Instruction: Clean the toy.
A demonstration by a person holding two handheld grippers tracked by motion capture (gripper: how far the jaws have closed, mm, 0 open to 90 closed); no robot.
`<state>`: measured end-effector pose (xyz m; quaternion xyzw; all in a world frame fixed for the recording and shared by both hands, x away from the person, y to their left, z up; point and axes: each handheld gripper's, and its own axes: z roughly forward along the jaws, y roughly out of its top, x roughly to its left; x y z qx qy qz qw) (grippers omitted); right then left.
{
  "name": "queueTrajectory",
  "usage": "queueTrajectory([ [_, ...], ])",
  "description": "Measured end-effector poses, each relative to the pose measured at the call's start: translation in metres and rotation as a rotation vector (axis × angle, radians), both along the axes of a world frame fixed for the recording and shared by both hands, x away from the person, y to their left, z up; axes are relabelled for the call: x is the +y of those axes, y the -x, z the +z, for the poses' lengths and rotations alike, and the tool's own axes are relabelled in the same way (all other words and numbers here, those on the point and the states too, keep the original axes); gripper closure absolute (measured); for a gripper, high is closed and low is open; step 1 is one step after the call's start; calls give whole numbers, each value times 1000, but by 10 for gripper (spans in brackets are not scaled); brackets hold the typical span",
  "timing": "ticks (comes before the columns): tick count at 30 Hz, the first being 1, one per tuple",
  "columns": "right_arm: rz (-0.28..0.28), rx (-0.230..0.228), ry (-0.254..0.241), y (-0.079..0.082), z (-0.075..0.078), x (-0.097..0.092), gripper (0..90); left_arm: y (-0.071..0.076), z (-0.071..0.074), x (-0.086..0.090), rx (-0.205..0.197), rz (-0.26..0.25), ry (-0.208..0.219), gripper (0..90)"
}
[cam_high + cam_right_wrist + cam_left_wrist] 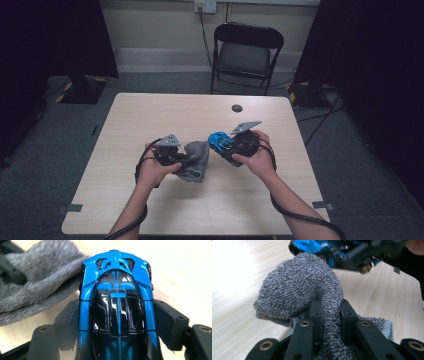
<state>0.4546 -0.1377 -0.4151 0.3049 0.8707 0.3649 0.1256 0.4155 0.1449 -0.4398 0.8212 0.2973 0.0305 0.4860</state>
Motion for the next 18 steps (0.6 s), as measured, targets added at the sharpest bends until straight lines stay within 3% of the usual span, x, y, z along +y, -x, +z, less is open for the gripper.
queueTrajectory([
  [3,-9,3,-9,-1,1,-3,282,4,-6,2,20,-8,-61,762],
  [6,-8,4,-27,-2,4,-5,282,4,-11,5,17,14,-88,762],
  [13,21,-4,-43,3,9,-1,282,-4,-7,10,-24,120,-78,757],
  [15,37,-7,-49,7,11,5,282,-10,-1,8,-55,156,-64,757],
  [18,48,-10,-52,9,11,10,282,-13,2,5,-63,159,-59,757],
])
